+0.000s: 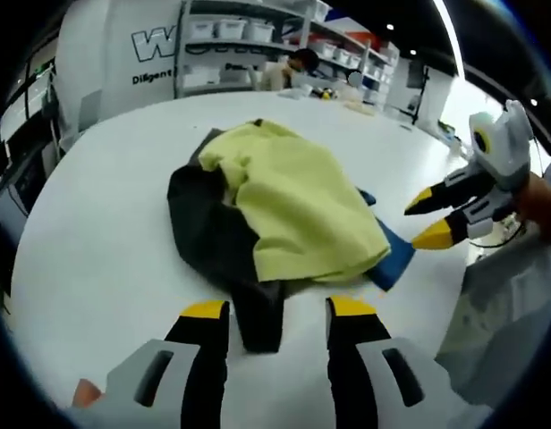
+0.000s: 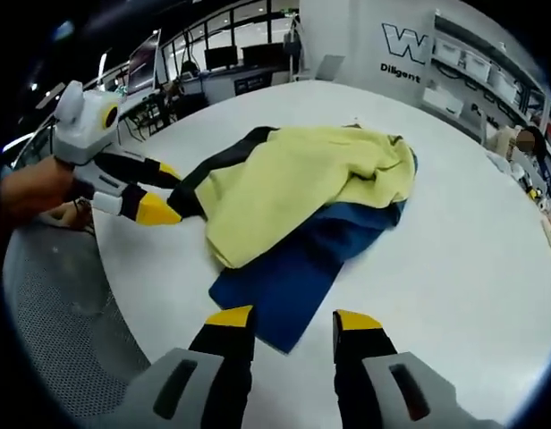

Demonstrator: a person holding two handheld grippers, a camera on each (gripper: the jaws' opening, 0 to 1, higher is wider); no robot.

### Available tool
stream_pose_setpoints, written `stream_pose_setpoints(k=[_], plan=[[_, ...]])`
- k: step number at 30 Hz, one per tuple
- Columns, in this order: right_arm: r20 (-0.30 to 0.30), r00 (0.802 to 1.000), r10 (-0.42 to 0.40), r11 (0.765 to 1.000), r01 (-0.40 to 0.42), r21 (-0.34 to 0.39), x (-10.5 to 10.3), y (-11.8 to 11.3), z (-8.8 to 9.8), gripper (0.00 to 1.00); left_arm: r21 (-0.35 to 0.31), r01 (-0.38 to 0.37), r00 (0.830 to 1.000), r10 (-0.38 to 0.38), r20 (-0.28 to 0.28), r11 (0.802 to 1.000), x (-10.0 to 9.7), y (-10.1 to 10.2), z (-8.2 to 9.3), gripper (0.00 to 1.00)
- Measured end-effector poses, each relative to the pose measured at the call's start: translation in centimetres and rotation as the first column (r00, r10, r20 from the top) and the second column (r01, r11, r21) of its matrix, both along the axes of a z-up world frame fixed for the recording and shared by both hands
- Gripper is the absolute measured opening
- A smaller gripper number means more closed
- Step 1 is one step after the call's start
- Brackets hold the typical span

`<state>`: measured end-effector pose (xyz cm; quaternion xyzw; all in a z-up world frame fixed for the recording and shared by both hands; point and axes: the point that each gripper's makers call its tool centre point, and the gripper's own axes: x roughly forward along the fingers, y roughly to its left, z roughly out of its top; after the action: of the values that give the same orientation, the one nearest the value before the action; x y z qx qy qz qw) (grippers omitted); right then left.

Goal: Fold the garment on the visible template until the final outline fits inside the template.

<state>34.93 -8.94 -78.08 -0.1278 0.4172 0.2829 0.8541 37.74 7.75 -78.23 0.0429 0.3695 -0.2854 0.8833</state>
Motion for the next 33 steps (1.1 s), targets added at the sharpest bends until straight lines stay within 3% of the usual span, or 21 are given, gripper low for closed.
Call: stream_pose_setpoints(k=[10,16,30,33], plan=[[-0.004,1.0,0.0,1.0,0.0,-0.001,0.0,-0.1,-0.1,0.31,0.012,-0.013,1.0,0.013,0.001,1.0,0.5,0.3,-0.6,0.24],[-0.009,1.0,-0.001,1.0,0.001,-0.001,-0.1,-0.1,-0.3,0.3,0.006,0.015,1.0,-0.015,0.022,1.0,0.6,0.0,-0.5,0.0],[-0.039,0.999,0.005,1.0,-0.005,-0.01,-0.1,-0.1,-1.1,0.28,0.014,0.026,0.999,-0.027,0.026,1.0,0.7,0.0,-0.7,0.0],[-0.069,0.998,-0.006,1.0,0.008,0.021,-0.1,0.1,-1.4,0.27,0.014,0.026,0.999,-0.026,0.021,1.0,0.7,0.1,-0.7,0.0]])
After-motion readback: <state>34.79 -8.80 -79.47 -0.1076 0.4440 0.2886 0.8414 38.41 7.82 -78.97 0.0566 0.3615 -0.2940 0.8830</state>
